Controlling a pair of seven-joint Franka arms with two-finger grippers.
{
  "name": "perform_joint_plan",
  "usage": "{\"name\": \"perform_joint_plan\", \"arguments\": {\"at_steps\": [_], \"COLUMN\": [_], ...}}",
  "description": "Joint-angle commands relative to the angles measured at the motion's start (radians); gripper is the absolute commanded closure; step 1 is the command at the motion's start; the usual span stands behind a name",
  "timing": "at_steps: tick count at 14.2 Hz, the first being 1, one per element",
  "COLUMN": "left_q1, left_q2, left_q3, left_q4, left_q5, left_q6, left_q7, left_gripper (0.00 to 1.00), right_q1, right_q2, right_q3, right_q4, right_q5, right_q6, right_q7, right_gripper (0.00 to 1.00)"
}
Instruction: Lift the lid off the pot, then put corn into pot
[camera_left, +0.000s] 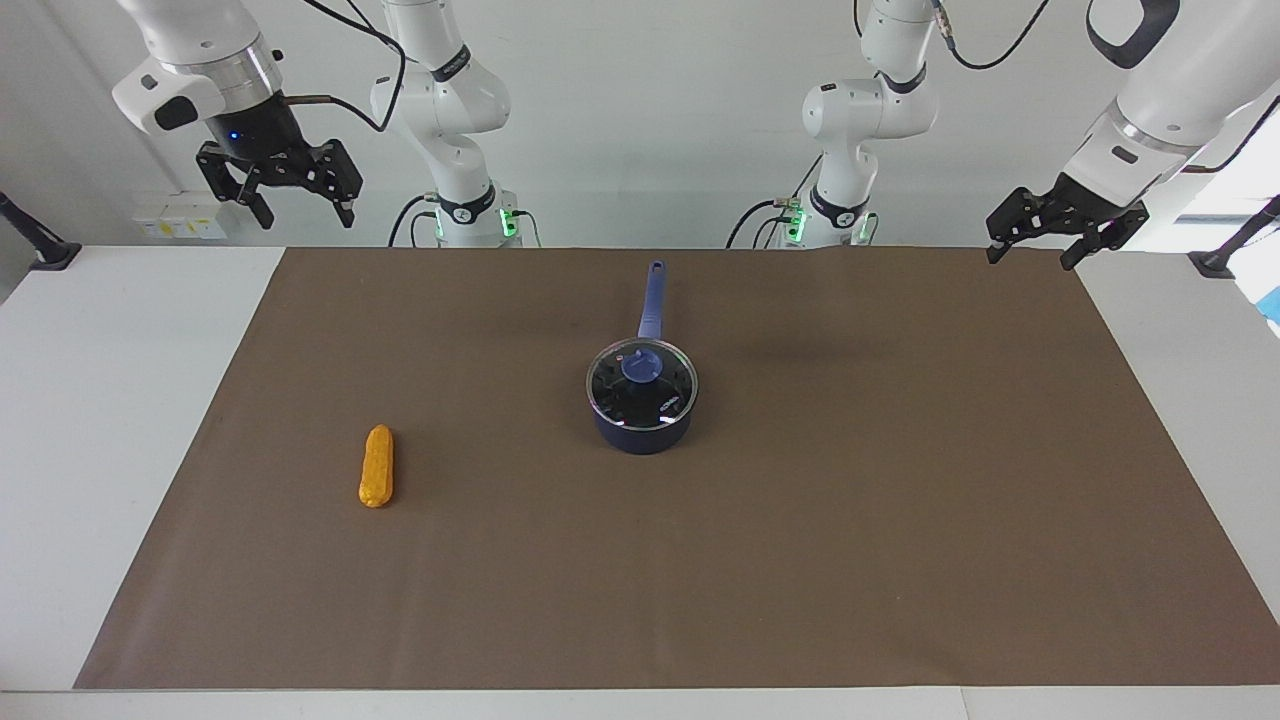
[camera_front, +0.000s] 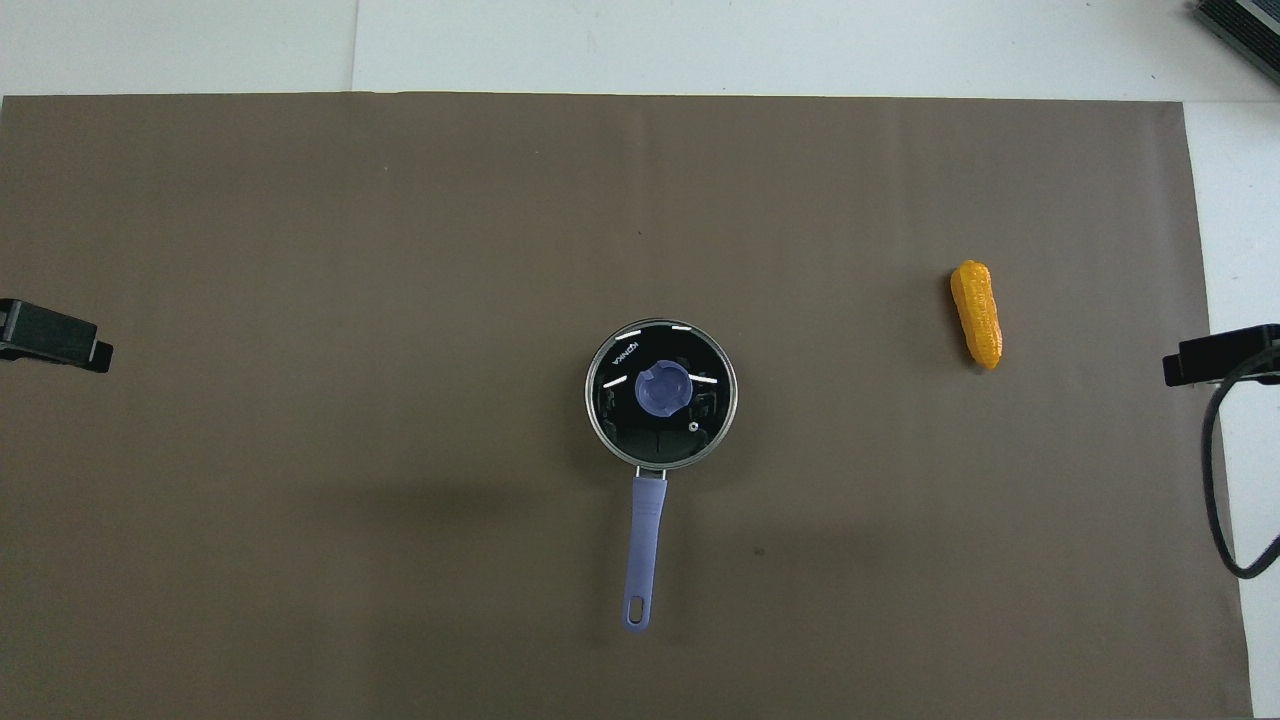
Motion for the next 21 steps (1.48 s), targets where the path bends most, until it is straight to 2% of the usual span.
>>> {"name": "perform_joint_plan", "arguments": {"at_steps": [1,21], "left_q1": [-0.006,-0.041], "left_q2": [0.006,-0.02], "left_q3": [0.01,-0.013], "left_q4": [0.022,-0.016], "left_q5": [-0.01,0.005], "left_q6": [-0.021,-0.031], "left_q7": [0.009,0.004], "left_gripper": [0.0,0.0], "right_q1": [-0.007,-0.006], "right_q2": [-0.012,-0.014], "right_q3": [0.002,0.005], "right_q4": [-0.009,-0.011], "right_q5": [0.002,0.002], "right_q6": [-0.001,-0.004], "right_q7": [-0.023,-0.026], "right_gripper": [0.0,0.0]}}
